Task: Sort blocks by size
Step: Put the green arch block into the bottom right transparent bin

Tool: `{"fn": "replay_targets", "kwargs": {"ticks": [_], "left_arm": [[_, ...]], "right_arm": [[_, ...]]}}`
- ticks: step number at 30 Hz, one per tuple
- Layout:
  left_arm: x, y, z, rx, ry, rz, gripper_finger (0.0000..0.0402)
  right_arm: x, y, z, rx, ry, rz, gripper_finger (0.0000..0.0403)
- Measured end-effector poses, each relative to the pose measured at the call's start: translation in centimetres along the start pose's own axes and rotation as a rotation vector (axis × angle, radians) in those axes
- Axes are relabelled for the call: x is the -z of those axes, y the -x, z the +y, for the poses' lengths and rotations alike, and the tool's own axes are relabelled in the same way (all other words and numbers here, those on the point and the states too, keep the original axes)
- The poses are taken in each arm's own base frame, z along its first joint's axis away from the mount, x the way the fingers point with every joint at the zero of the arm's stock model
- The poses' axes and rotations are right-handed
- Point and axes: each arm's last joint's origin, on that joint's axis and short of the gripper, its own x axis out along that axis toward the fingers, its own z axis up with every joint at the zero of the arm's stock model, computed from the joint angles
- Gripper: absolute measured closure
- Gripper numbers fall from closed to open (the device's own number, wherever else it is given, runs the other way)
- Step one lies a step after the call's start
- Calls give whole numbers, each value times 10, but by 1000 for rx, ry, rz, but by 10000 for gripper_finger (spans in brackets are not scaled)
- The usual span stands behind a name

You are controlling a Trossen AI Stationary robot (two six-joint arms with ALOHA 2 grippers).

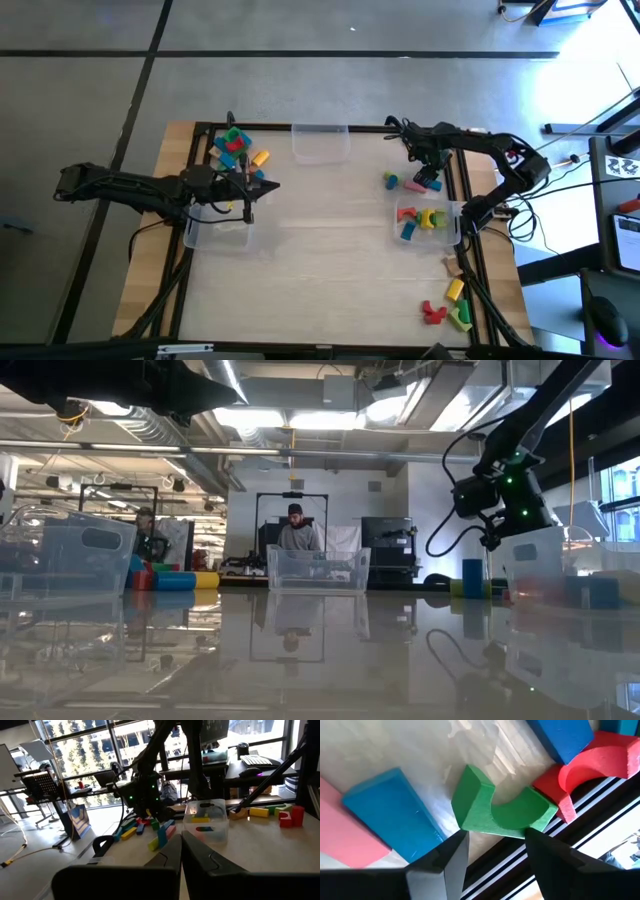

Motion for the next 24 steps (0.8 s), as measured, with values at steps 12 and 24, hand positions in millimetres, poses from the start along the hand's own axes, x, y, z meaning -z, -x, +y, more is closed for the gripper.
{"fn": "replay_targets", "kwargs": {"ticks": [12,24], "left_arm": [[1,0,0,2,-7,9,398],[0,0,0,0,-4,-1,398]], "right_arm": [[-6,8,-2,-57,-66,-37,208],[-1,13,-2,-76,-79,26,208]]}}
